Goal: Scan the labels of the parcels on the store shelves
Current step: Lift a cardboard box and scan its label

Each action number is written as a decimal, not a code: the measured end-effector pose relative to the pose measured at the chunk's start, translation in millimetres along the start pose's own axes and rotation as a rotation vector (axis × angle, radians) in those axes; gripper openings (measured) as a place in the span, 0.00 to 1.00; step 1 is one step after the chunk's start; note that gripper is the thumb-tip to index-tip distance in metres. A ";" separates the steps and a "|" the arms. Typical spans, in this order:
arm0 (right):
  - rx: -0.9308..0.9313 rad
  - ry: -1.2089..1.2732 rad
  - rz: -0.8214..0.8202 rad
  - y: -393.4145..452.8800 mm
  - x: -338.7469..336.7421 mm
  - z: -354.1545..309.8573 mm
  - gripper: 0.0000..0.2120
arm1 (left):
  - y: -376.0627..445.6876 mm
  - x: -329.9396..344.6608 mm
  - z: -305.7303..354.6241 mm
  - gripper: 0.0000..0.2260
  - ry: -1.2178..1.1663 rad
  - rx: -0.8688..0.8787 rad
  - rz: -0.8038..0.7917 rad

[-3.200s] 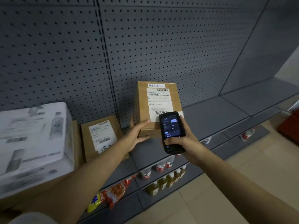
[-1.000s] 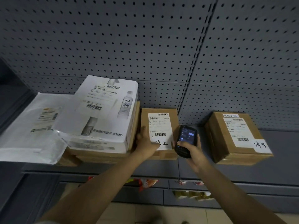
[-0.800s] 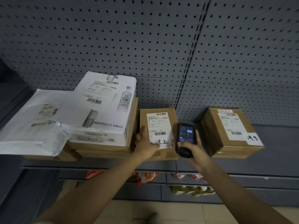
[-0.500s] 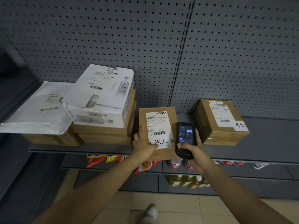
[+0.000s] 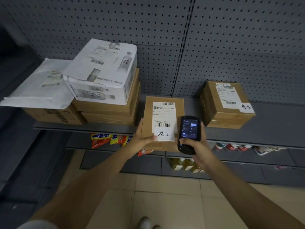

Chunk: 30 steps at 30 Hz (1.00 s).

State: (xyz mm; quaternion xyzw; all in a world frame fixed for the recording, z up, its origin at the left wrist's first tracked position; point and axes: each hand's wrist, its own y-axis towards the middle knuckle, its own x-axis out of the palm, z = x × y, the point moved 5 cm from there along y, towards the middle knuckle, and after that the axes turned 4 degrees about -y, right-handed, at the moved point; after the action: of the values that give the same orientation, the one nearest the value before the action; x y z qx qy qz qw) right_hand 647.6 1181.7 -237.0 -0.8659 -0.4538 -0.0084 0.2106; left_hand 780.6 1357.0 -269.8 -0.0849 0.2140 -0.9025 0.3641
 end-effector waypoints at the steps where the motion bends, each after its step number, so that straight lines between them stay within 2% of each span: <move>1: -0.001 -0.006 0.005 0.2 -0.3 1.3 0.46 | 1.1 -0.6 -3.8 0.50 -0.028 -0.016 -0.023; 2: -0.004 -0.011 0.003 0.8 -0.8 2.2 0.46 | 3.4 -1.6 -9.0 0.50 -0.052 -0.033 -0.038; 6: -0.018 -0.026 0.015 3.0 -3.2 7.1 0.47 | 14.7 -5.2 -30.5 0.62 -0.104 -0.109 -0.121; 11: -0.029 -0.050 0.047 -1.7 -4.1 9.4 0.48 | 22.7 -7.6 -47.5 0.65 -0.127 -0.144 -0.205; 17: -0.003 -0.050 0.070 -2.3 0.1 6.9 0.52 | 29.5 -12.4 -50.2 0.57 -0.186 -0.164 -0.256; 22: 0.012 -0.059 0.083 -5.5 6.2 3.3 0.53 | 32.7 -12.7 -42.0 0.54 -0.345 -0.098 -0.195; 26: 0.026 -0.054 0.088 -15.3 9.9 -6.0 0.50 | 27.4 -15.5 -29.9 0.47 -0.377 0.017 -0.128; 30: 0.060 0.087 0.007 -31.8 21.0 -33.9 0.44 | 20.4 -20.3 5.8 0.48 -0.377 0.113 -0.112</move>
State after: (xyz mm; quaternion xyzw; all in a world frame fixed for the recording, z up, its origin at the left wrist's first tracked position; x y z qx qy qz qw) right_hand 640.8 1201.4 -190.4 -0.8595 -0.4412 -0.0317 0.2562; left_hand 809.7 1356.0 -273.7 -0.2435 0.0859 -0.9000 0.3512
